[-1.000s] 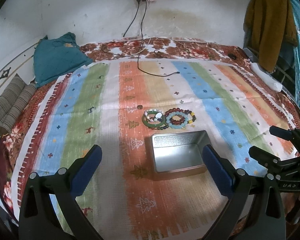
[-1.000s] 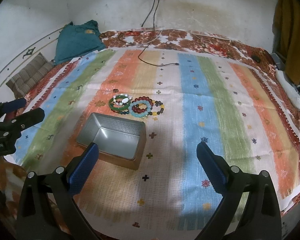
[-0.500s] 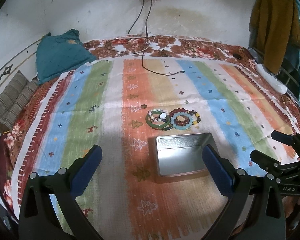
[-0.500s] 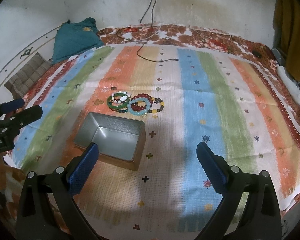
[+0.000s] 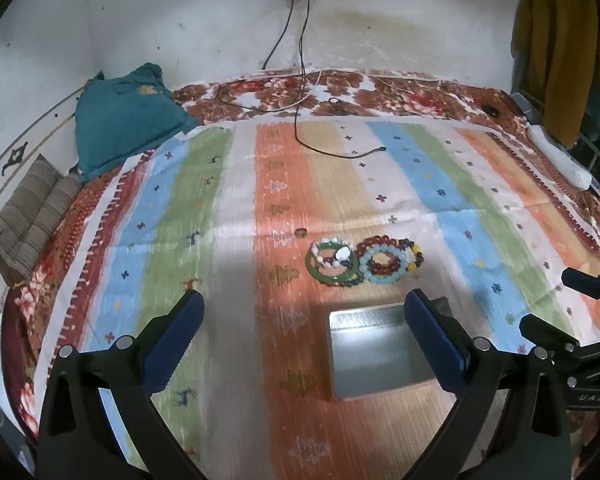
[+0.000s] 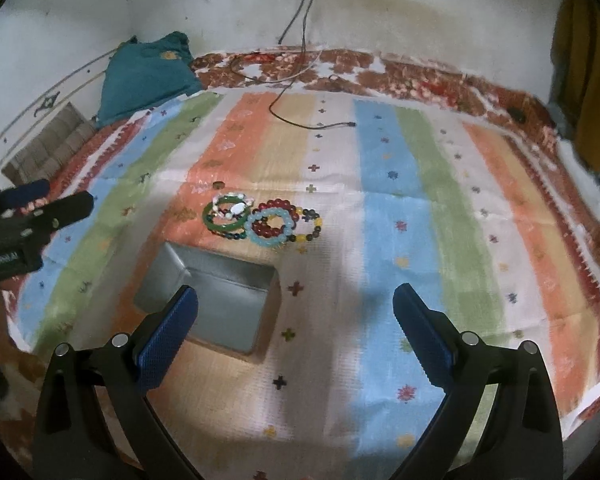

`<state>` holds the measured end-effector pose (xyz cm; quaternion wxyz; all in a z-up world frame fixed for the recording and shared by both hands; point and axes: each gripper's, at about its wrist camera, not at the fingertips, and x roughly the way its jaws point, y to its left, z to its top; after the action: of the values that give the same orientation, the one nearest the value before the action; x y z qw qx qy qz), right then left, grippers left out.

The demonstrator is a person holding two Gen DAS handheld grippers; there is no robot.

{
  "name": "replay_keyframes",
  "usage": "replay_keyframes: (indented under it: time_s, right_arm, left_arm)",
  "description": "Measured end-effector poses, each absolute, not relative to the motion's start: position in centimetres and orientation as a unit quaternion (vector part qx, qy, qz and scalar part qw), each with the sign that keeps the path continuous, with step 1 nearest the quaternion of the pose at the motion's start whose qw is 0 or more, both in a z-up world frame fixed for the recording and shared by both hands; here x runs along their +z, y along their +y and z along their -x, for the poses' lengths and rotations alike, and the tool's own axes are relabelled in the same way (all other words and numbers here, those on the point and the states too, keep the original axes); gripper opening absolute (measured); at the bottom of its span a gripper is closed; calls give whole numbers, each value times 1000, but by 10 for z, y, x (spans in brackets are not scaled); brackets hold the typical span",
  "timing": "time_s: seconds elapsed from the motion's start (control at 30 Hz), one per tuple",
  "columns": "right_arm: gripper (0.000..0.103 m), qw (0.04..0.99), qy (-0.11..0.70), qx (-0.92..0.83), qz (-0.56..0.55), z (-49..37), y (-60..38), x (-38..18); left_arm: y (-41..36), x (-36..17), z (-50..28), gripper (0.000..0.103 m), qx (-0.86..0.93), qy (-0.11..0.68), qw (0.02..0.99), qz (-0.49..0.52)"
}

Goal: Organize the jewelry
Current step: 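Move both tools forward over the tin toward the bracelet cluster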

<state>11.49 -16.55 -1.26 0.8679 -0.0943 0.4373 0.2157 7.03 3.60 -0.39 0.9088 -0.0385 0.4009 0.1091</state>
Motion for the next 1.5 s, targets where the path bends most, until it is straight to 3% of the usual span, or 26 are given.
replay_keyframes:
  time_s: [1.5]
  right_arm:
    - [99, 819, 525, 210, 96, -208, -119, -66]
  left_arm:
    - [77, -60, -193, 98, 140, 477, 867, 45]
